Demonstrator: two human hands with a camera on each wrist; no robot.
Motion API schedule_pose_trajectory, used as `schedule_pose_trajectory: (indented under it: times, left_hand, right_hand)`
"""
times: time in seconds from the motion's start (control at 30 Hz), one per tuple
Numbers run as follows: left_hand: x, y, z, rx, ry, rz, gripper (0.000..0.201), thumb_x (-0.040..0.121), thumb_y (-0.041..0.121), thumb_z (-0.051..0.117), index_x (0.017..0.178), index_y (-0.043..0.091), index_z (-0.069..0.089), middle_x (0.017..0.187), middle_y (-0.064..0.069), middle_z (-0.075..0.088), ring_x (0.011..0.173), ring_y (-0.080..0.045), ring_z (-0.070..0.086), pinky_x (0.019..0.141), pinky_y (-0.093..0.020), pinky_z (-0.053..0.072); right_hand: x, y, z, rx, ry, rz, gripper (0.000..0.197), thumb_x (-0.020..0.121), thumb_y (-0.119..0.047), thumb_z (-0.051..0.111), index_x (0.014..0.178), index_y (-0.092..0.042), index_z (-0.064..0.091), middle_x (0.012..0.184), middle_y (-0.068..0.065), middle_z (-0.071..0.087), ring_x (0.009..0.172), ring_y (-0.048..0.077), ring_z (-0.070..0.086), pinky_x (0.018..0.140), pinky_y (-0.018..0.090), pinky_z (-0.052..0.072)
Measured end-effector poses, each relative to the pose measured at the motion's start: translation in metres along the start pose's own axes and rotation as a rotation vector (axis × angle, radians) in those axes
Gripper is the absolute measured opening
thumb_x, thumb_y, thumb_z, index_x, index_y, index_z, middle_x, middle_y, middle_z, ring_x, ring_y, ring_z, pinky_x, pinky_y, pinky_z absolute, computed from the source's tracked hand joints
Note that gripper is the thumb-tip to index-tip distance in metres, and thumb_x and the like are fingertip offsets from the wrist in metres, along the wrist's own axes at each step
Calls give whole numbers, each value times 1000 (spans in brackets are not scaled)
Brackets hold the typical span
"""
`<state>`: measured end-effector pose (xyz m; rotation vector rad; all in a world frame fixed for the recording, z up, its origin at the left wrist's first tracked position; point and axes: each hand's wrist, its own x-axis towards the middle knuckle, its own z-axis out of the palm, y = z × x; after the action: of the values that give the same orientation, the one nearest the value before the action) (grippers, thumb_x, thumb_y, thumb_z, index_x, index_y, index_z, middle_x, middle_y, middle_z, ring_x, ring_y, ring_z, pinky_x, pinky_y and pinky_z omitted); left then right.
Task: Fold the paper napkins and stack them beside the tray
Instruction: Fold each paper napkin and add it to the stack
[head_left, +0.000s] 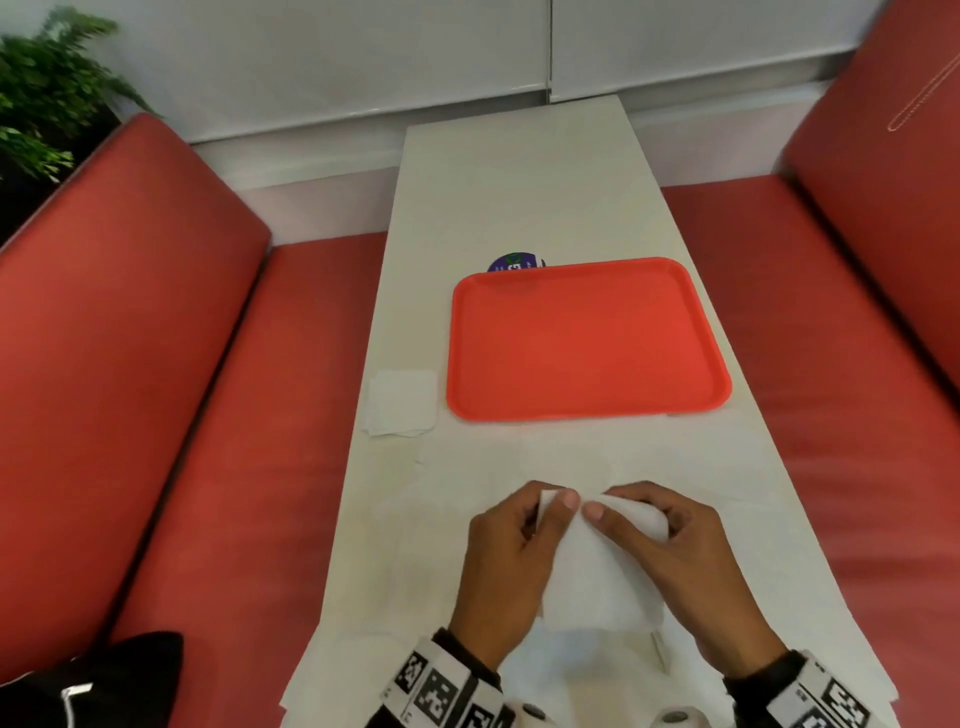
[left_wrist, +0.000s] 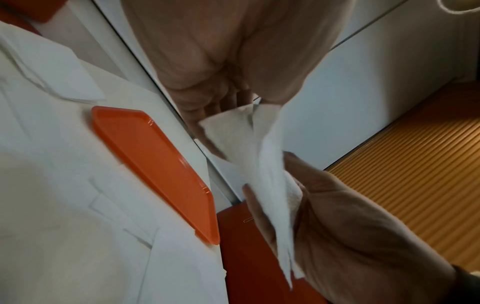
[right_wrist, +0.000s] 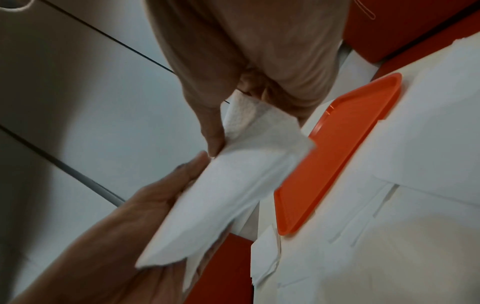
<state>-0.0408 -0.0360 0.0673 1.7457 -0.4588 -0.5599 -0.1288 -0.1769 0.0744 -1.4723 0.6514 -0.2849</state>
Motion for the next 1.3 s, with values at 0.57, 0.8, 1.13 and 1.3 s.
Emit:
schedule_pose_trajectory:
  times: [0.57, 0.8, 1.13, 1.3]
  left_hand:
    - [75, -49, -115, -168, -21, -205, 23, 88, 34, 74, 70, 20, 70, 67, 12, 63, 64, -2, 55, 66, -17, 42]
    - [177, -98, -189, 22, 441, -263, 19, 86, 32, 78, 73, 19, 75, 66, 14, 69, 67, -7, 57, 76, -30, 49]
    - [208, -130, -191, 552, 486, -443, 33, 90, 40, 72, 107, 17, 57, 93, -1, 60, 91, -26, 53, 77, -36, 47]
    - [203, -125, -188, 744, 480, -384, 40, 87, 47, 71, 101, 19, 46, 98, -8, 65, 93, -33, 65, 86, -47, 51]
  right_hand:
    - [83, 6, 87, -38, 67, 130, 6, 82, -14, 75, 80, -12, 81, 83, 5, 79, 63, 13, 72, 54, 22, 57]
    - [99, 7, 68, -112, 210, 146, 13, 86, -20, 73, 84, -7, 73, 79, 6, 77, 62, 32, 75, 74, 31, 60]
    - [64, 72, -47, -437, 504, 252, 53, 63, -72, 74, 95, -29, 73, 82, -5, 76, 70, 20, 76, 71, 38, 58]
    - [68, 119, -103, -979, 511, 345, 36, 79, -52, 75, 103, -26, 72, 116, 22, 64, 111, 43, 57, 98, 46, 46]
